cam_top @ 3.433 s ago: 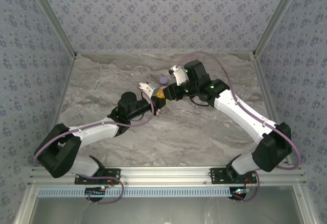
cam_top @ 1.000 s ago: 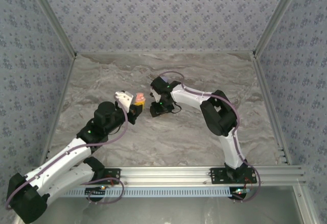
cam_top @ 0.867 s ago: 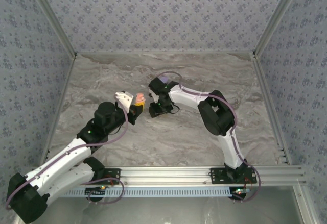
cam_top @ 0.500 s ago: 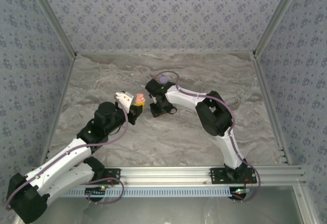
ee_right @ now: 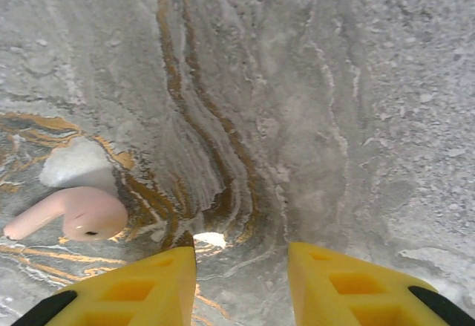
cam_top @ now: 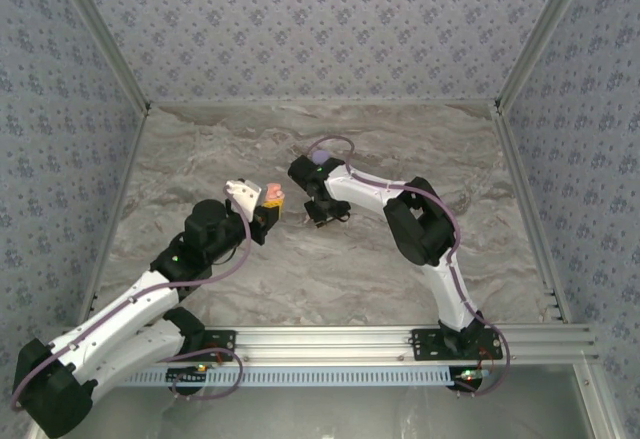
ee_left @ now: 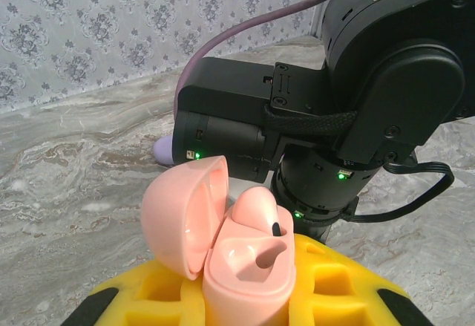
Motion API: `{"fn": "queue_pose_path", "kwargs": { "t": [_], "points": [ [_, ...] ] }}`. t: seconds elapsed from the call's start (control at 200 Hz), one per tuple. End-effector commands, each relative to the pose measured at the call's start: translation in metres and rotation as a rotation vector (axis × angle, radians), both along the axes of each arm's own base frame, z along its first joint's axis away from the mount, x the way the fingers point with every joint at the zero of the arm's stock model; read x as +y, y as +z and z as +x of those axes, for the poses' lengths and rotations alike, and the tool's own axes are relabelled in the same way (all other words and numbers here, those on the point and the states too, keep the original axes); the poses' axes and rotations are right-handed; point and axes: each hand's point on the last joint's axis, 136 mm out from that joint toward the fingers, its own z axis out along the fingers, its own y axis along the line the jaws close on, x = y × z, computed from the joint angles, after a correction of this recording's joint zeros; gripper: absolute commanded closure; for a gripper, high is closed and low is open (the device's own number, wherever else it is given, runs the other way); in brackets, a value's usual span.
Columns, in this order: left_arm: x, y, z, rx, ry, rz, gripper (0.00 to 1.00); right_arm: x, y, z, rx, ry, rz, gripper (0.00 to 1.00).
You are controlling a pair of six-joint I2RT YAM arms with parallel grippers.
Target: Insert wireless bluetooth earbuds into charging case
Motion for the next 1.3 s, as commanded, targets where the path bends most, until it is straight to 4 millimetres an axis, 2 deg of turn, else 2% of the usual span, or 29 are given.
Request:
{"fn": "queue_pose_path", "kwargs": {
  "t": [0.0, 0.105, 0.28, 0.49, 0.785, 0.944, 1.294],
  "points": [
    [0.000, 0.010, 0.002, -0.033, 0.003, -0.020, 0.94, -0.006, 0.017, 0.006, -0.029, -0.021, -0.008, 0.62],
    [0.000, 0.012, 0.002, -0.035, 0.001, -0.022, 0.94, 0.014, 0.026, -0.001, 0.018, 0.007, 0.138, 0.64],
    [0.000, 0.010, 0.002, -0.032, 0.003, -0.018, 0.94, 0.039, 0.042, -0.010, 0.082, 0.041, 0.343, 0.71],
    [0.000, 0.010, 0.002, -0.033, 0.003, -0.017, 0.94, 0.056, 0.032, -0.020, 0.189, 0.072, 0.424, 0.89],
    [0.000, 0.009, 0.003, -0.030, 0.006, -0.016, 0.94, 0.052, 0.006, -0.023, 0.238, 0.055, 0.372, 0.96],
    [0.000, 0.010, 0.002, -0.029, 0.005, -0.017, 0.94, 0.046, -0.004, -0.016, 0.216, 0.028, 0.334, 0.98],
    [0.001, 0.009, 0.003, -0.026, 0.009, -0.016, 0.94, 0.034, -0.005, 0.003, 0.124, -0.007, 0.251, 0.99]
  ]
}}
